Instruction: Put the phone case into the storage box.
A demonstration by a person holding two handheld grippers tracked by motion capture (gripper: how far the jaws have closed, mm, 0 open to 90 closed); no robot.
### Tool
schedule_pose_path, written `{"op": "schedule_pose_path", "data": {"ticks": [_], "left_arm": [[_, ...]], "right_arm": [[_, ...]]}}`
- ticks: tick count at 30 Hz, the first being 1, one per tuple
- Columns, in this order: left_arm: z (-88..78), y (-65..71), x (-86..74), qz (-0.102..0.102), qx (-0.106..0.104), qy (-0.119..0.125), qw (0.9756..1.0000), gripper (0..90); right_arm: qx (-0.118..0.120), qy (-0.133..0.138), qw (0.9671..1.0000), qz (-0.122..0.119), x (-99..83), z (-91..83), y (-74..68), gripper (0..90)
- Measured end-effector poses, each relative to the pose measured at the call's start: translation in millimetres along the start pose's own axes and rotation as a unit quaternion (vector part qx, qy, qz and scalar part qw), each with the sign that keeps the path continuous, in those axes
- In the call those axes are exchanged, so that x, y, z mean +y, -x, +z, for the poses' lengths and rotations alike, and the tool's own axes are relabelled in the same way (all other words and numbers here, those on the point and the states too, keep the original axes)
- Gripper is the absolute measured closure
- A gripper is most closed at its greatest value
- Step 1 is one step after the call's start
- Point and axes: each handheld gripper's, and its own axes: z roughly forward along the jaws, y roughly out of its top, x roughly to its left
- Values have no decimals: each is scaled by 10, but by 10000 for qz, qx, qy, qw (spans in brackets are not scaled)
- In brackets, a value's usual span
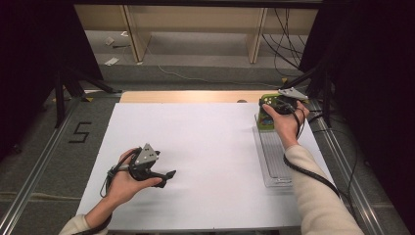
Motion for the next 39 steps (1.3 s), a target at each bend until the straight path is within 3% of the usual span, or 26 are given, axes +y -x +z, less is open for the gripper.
{"op": "schedule_pose_path", "data": {"ticks": [15, 39], "left_arm": [[2, 2, -1, 8, -2, 9, 10000, 113], [6, 2, -1, 3, -1, 7, 10000, 111]], "right_arm": [[14, -72, 10000, 1, -34, 19, -3, 164], [27, 109, 9999, 62, -73, 47, 22, 156]]}}
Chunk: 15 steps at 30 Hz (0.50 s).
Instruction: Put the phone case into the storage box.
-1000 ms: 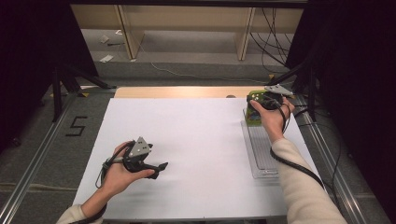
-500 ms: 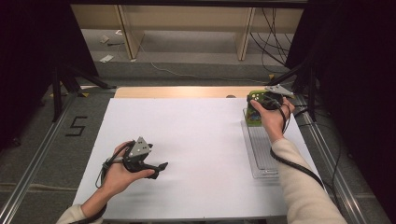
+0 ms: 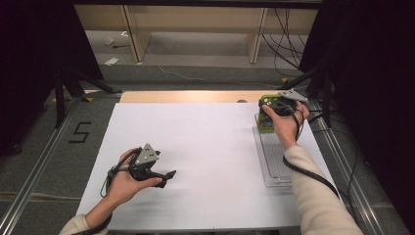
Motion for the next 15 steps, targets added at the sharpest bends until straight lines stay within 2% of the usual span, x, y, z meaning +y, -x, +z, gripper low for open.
{"op": "schedule_pose_path", "data": {"ticks": [9, 15], "left_arm": [[1, 0, 0, -1, -6, 1, 10000, 111], [3, 2, 0, 3, -12, 0, 10000, 111]], "right_arm": [[31, 37, 10000, -28, -15, 15, -8, 146], [24, 4, 10000, -90, -34, 29, -6, 109]]}}
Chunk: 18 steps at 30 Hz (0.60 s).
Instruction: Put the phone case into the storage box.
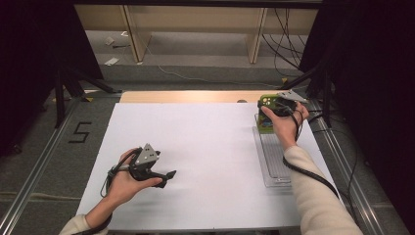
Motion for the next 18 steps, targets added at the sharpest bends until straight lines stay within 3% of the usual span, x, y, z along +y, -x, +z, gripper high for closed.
{"op": "schedule_pose_path", "data": {"ticks": [18], "left_arm": [[-5, -2, 3, 4, 6, 5, 10000, 111]], "right_arm": [[-13, 131, 9999, -7, 42, -33, 14, 60]]}}
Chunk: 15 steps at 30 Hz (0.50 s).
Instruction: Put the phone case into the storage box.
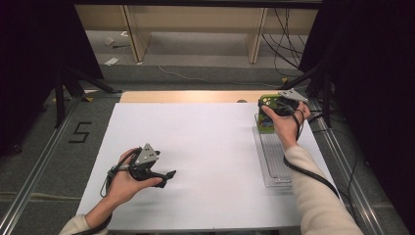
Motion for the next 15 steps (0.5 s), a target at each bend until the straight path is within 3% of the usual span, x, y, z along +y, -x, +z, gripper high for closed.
{"op": "schedule_pose_path", "data": {"ticks": [15], "left_arm": [[-8, 2, 6, 13, 5, -16, 10000, 111]], "right_arm": [[3, 154, 9999, -4, 96, -85, 5, 57]]}}
